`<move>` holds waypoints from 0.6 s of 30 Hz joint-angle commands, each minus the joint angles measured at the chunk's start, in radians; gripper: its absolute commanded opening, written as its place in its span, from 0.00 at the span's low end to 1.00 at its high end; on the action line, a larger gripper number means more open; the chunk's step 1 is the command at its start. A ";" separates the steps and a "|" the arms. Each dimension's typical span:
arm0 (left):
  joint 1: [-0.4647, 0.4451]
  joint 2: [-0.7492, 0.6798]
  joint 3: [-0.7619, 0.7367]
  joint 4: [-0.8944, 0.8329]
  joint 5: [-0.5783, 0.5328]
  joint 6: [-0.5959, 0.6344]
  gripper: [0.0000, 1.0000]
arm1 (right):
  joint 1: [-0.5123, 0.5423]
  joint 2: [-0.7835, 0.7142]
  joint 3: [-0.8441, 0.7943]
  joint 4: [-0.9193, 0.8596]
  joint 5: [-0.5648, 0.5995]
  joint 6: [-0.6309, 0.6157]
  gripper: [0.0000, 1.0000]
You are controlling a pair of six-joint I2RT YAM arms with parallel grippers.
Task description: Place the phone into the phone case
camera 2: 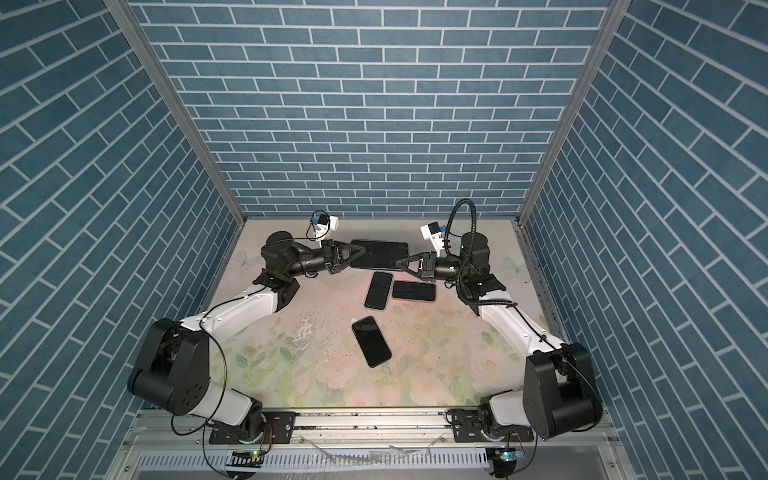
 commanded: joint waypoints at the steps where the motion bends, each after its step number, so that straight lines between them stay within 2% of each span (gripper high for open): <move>1: -0.006 -0.031 0.008 0.078 0.002 0.002 0.00 | -0.001 0.019 0.027 -0.174 0.080 -0.090 0.01; 5: -0.006 -0.026 0.012 0.080 0.004 0.003 0.00 | -0.005 0.020 0.041 -0.259 0.106 -0.122 0.00; 9: -0.006 -0.026 0.009 0.089 0.008 0.000 0.00 | -0.009 0.014 0.046 -0.239 0.110 -0.107 0.38; 12: -0.010 -0.029 0.001 0.097 0.007 -0.004 0.00 | -0.015 0.015 0.046 -0.163 0.110 -0.063 0.51; 18: -0.028 -0.026 -0.012 0.105 0.010 -0.006 0.00 | -0.023 0.059 0.071 0.025 0.111 0.070 0.53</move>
